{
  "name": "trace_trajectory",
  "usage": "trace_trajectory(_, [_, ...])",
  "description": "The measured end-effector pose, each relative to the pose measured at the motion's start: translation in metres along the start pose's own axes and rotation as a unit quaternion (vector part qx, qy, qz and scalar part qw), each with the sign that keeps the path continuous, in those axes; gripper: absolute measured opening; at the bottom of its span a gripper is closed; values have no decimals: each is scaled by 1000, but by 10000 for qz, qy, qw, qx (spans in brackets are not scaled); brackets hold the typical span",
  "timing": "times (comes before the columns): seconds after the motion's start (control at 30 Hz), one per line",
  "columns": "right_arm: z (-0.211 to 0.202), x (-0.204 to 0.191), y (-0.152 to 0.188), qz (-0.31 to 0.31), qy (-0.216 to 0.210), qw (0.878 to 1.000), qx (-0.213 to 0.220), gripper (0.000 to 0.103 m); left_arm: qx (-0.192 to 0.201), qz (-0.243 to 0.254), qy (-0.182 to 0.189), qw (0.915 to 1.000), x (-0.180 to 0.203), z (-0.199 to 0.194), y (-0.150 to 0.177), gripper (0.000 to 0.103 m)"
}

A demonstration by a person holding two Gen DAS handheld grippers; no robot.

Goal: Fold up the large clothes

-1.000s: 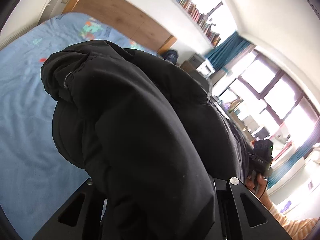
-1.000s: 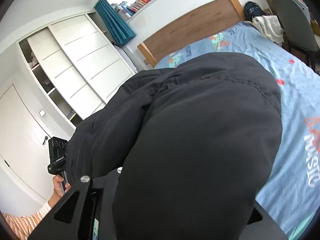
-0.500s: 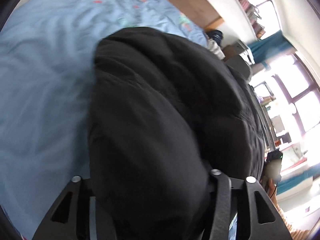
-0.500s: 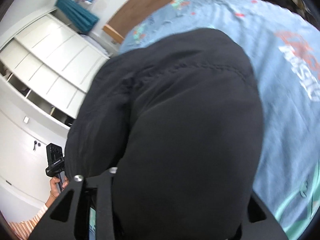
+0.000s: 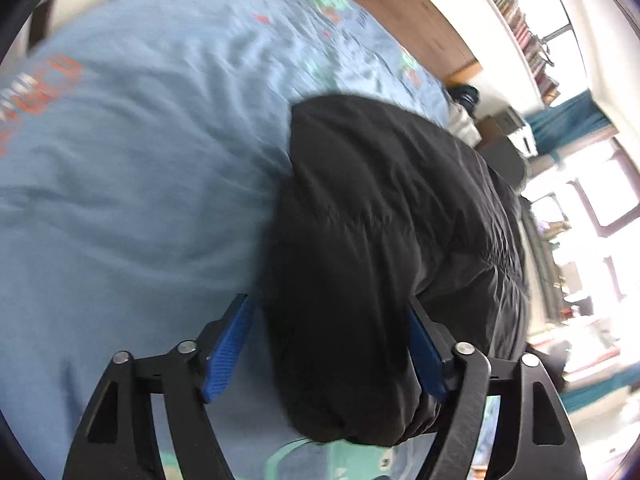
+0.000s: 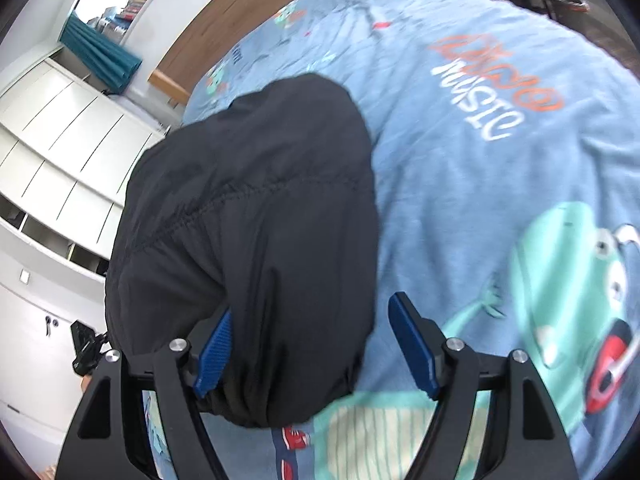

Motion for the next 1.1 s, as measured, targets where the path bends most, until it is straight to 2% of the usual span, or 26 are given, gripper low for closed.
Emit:
trace_trajectory(0.1, [-18,2,0,100,128,9997,154,74,217,-184,-309,9991,-18,-28,-3,75])
trace_trajectory(0.23, [-47,-2,6,184,330,9986,370,74,426,-75,-655,9969,-22,-61,5,75])
trace_trajectory(0.3, [-58,-10,7,157,395,9981,451,74,525,123,-810,9953,-14,-76,14,75])
trace_trajectory(0.5, [-99,-51,25,-244,530,9959,690,74,954,457,-966,9897,22,-109,46,87])
trace_trajectory(0.63, [-115,-89,48,-637,635,9935,704,74,1197,585,-1139,9845,45,-125,79,88])
trace_trajectory(0.73, [-120,-113,73,-915,756,9910,616,74,1423,684,-1368,9779,54,-132,100,89])
trace_trajectory(0.83, [-123,-131,102,-1279,1011,9850,572,76,1506,830,-1760,9693,59,-136,121,93])
trace_trajectory(0.93, [-126,-148,128,-1644,1220,9767,641,81,1608,1152,-2099,9575,70,-141,138,100])
trace_trajectory(1.1, [-129,-172,167,-2086,1417,9640,842,89,1833,1393,-2454,9417,89,-146,157,102])
Point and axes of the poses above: each gripper's, at about its wrist camera, not at the fingertips, and z roughly the way its jaws point, x to its right, y to its underside, the point moved 10 cm from there along z, roughly the way its jaws point, and after that the axes turned 6 degrees about -y, right-handed, at the moved point
